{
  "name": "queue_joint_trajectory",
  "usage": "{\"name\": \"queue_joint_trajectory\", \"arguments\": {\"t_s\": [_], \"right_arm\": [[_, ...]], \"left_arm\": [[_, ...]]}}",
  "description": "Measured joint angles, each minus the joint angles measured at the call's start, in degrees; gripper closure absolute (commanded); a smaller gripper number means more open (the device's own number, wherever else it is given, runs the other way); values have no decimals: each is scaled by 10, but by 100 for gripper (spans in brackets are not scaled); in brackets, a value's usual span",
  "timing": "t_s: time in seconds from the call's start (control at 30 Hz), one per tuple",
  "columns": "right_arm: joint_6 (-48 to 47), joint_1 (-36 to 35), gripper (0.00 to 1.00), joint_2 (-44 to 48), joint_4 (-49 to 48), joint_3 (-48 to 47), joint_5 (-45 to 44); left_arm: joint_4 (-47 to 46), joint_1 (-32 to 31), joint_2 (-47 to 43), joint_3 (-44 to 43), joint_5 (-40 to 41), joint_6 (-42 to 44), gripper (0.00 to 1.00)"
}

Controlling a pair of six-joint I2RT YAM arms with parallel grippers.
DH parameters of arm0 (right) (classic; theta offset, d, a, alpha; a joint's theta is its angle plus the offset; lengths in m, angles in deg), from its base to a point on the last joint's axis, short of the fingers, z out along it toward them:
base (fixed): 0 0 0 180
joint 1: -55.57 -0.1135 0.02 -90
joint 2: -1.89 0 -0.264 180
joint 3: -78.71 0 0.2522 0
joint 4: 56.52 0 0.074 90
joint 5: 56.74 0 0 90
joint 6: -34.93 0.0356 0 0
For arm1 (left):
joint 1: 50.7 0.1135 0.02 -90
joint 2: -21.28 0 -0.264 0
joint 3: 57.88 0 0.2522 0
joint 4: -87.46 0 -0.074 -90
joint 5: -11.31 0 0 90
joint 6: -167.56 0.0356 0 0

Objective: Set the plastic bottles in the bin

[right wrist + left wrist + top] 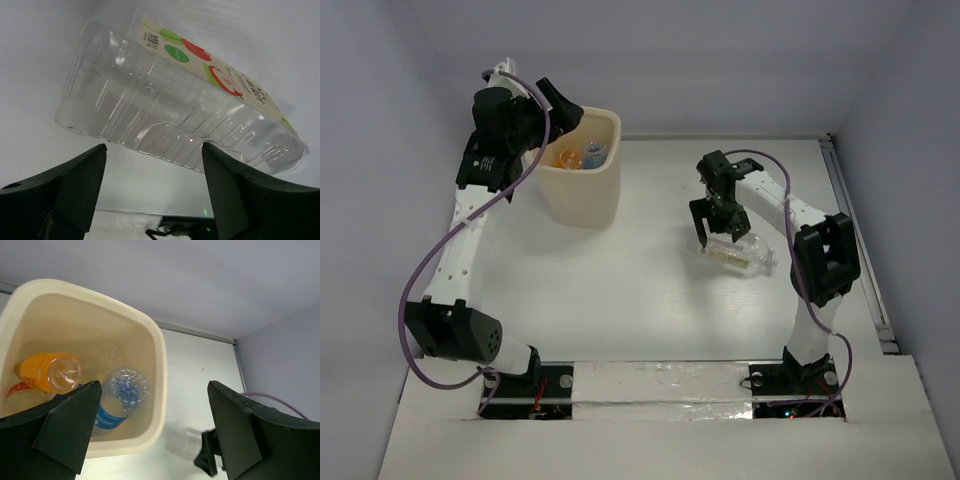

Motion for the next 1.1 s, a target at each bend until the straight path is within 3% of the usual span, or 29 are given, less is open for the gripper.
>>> {"name": "queue_joint_trajectory", "arguments": {"t_s": [0.23,0.47,0.53,0.7,0.9,1.1], "right_arm": [[131,0,20,-21,-115,-35,48],[232,-1,10,38,-230,8,116],[216,-1,1,73,-235,9,110],[94,-1,0,133,-221,4,42],[-61,13,0,38,-194,-16,67],[-137,47,0,-12,-181,-19,147]], "left_arm": [[0,-28,-18,4,-3,7,15],[10,-36,-49,19,-5,15,15],[15,-38,-62,25,-7,18,15],[20,-45,-98,49,-11,21,15],[27,-53,-105,60,-15,23,15],[51,-54,-112,72,-13,31,15]]}}
